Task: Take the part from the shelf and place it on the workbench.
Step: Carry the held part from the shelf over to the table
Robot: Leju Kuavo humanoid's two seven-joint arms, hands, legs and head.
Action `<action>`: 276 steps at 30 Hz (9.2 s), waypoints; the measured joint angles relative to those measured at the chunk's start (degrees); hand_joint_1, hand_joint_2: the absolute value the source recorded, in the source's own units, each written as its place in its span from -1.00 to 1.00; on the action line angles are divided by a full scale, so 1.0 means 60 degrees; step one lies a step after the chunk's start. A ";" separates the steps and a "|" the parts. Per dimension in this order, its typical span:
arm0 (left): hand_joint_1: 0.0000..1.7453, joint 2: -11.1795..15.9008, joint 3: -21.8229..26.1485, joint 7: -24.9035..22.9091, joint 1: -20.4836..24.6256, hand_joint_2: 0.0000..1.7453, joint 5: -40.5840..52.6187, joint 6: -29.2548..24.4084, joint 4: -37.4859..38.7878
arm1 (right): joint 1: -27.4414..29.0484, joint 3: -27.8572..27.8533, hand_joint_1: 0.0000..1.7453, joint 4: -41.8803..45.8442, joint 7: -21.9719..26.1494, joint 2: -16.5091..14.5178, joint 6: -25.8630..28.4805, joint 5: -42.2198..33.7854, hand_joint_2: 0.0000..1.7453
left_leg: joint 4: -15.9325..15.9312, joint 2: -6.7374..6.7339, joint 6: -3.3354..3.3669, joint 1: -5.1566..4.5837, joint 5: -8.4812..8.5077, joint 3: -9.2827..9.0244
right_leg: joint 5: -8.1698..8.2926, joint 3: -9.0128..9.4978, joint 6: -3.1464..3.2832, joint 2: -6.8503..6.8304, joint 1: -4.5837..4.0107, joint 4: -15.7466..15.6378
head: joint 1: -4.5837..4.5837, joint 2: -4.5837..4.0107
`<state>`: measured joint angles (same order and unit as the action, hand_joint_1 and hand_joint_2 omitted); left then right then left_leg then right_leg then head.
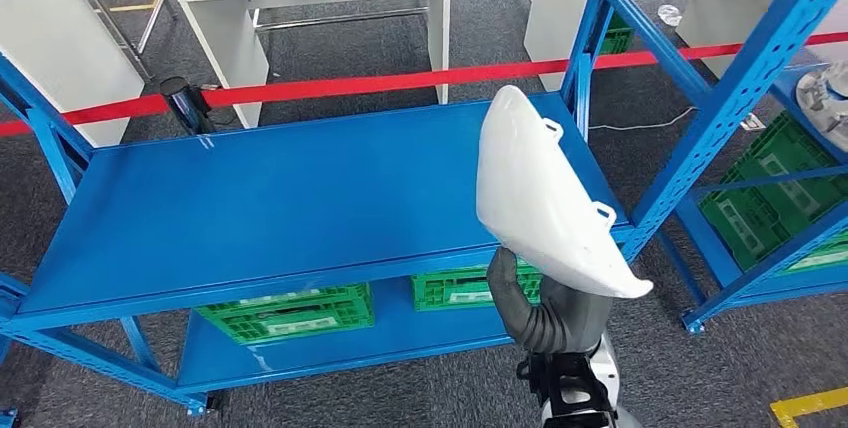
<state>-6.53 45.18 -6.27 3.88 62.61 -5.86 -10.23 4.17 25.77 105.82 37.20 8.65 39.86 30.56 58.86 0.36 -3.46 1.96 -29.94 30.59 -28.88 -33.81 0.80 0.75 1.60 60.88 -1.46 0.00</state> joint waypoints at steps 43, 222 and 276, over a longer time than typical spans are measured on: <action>-1.00 -0.0077 -0.0053 -0.0057 0.0187 1.00 0.0274 0.0204 -0.0026 | 0.1022 -0.0132 1.00 -0.0803 -0.0736 -0.0454 -0.1025 -0.1035 1.00 | -0.0118 -0.0050 0.0294 -0.0301 -0.0491 -0.0913 | 0.0957 -0.0703 0.0183 -0.0145 -0.0231 -0.0249 | -0.0007 -0.0001; -1.00 -0.0450 -0.0229 -0.0047 -0.0205 1.00 0.0982 0.0525 0.0070 | 0.0203 0.0941 1.00 -0.3830 -0.0712 -0.1121 -0.2859 -0.0777 1.00 | 0.2622 -0.0022 0.0015 -0.0225 -0.0631 0.1904 | -0.0161 0.0454 0.0355 -0.0714 -0.0222 -0.0309 | 0.0135 -0.0001; -1.00 0.0080 0.2382 0.1206 -0.0146 1.00 -0.1577 0.1430 0.0080 | -0.0201 0.0808 1.00 -0.4621 -0.1179 -0.1177 -0.2649 -0.0445 1.00 | 0.0056 0.1336 0.0158 -0.0177 0.0696 0.0770 | -0.0118 0.0335 0.0030 0.0291 -0.0125 -0.0172 | 0.0091 -0.0001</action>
<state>-6.05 59.47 0.96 3.00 53.15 2.72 -9.75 2.96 30.62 78.09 30.13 1.59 23.96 27.88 59.20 8.38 -2.52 0.90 -25.76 35.21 -29.59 -31.80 0.98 2.50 0.85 59.85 -0.92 -0.01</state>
